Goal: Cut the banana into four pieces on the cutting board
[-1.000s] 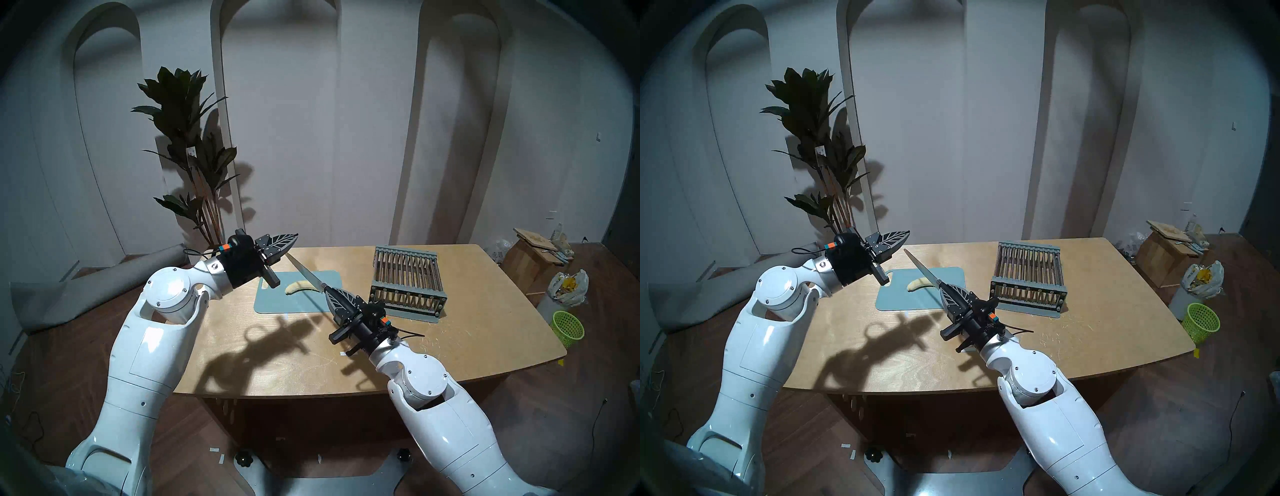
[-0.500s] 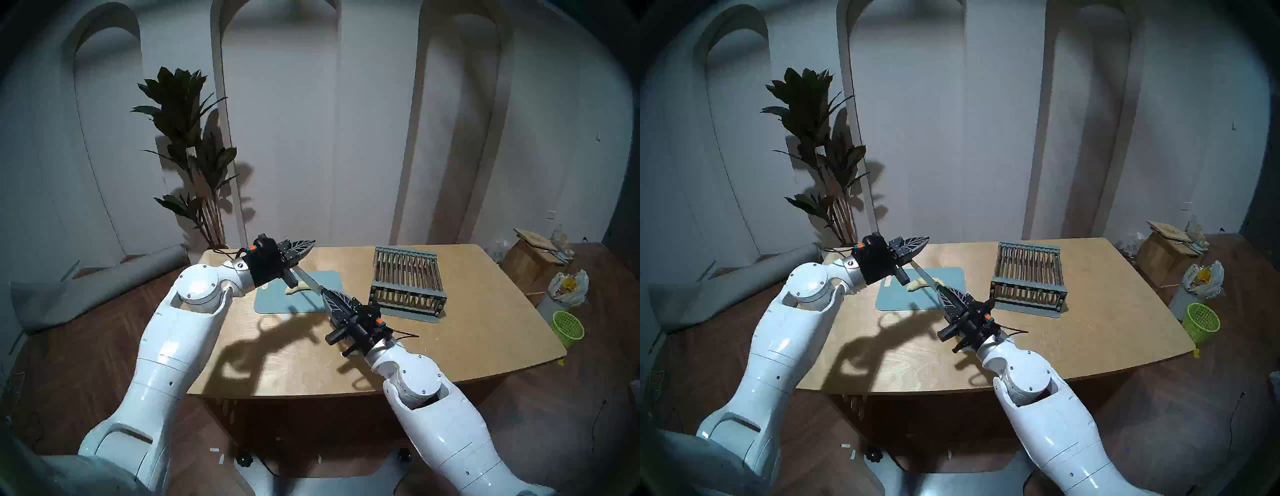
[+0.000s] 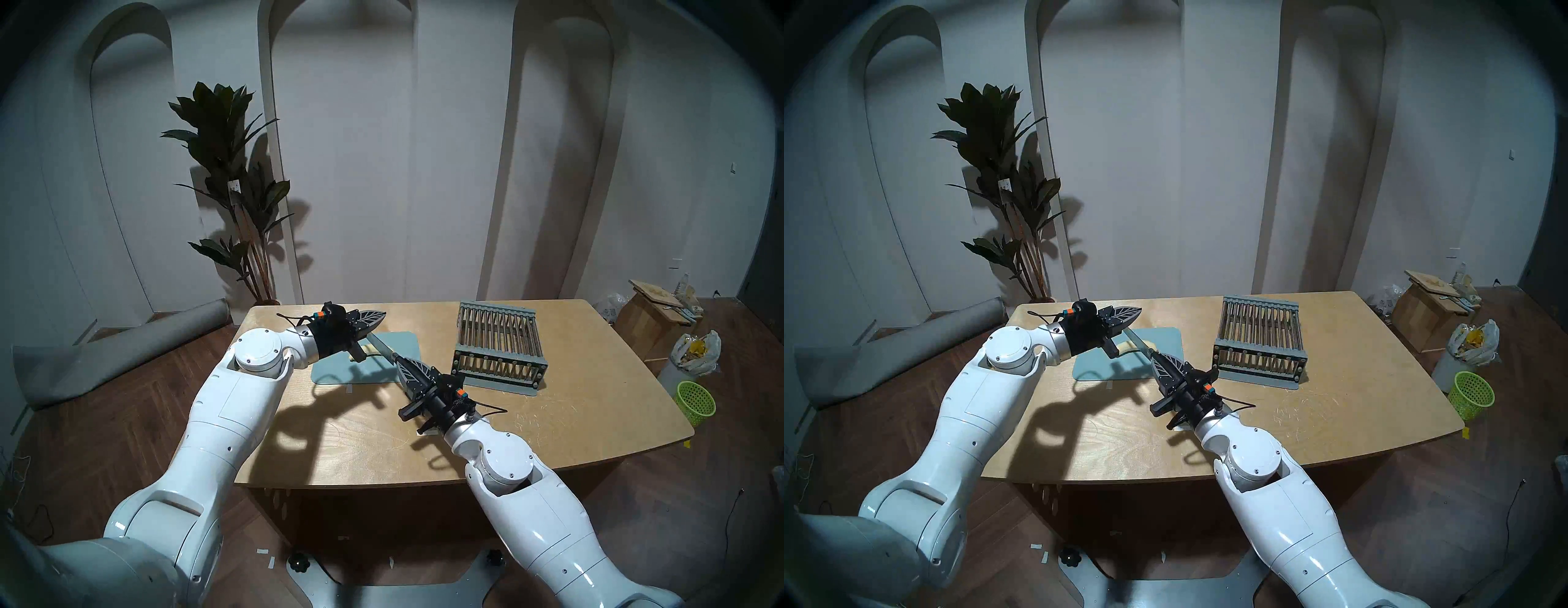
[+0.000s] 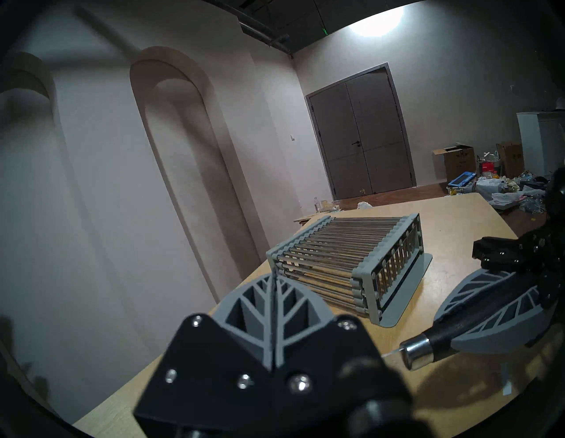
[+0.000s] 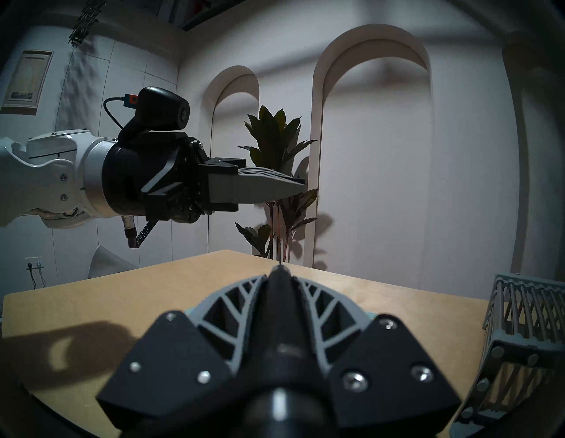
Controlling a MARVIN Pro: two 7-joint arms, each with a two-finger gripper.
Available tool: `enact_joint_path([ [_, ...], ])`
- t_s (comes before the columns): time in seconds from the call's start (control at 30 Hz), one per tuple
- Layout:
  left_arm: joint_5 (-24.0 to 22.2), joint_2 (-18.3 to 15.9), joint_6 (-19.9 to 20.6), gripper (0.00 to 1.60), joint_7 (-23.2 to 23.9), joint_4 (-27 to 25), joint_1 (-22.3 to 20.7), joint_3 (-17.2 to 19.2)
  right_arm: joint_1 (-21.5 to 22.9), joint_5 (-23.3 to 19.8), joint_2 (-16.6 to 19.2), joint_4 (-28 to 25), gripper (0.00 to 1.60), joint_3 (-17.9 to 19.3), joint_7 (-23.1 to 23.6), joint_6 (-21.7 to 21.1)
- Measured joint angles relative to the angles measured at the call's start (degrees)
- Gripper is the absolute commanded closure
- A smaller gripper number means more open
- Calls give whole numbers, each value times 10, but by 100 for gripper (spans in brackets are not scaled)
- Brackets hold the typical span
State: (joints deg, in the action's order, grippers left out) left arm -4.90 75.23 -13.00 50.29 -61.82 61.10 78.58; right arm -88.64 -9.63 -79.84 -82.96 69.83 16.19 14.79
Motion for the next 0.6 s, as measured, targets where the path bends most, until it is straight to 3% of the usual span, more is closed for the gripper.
enact_joint_path([
  [0.6, 39, 14, -84, 160, 56, 175, -83, -30, 27, -2, -11, 48, 160, -18, -4, 14],
])
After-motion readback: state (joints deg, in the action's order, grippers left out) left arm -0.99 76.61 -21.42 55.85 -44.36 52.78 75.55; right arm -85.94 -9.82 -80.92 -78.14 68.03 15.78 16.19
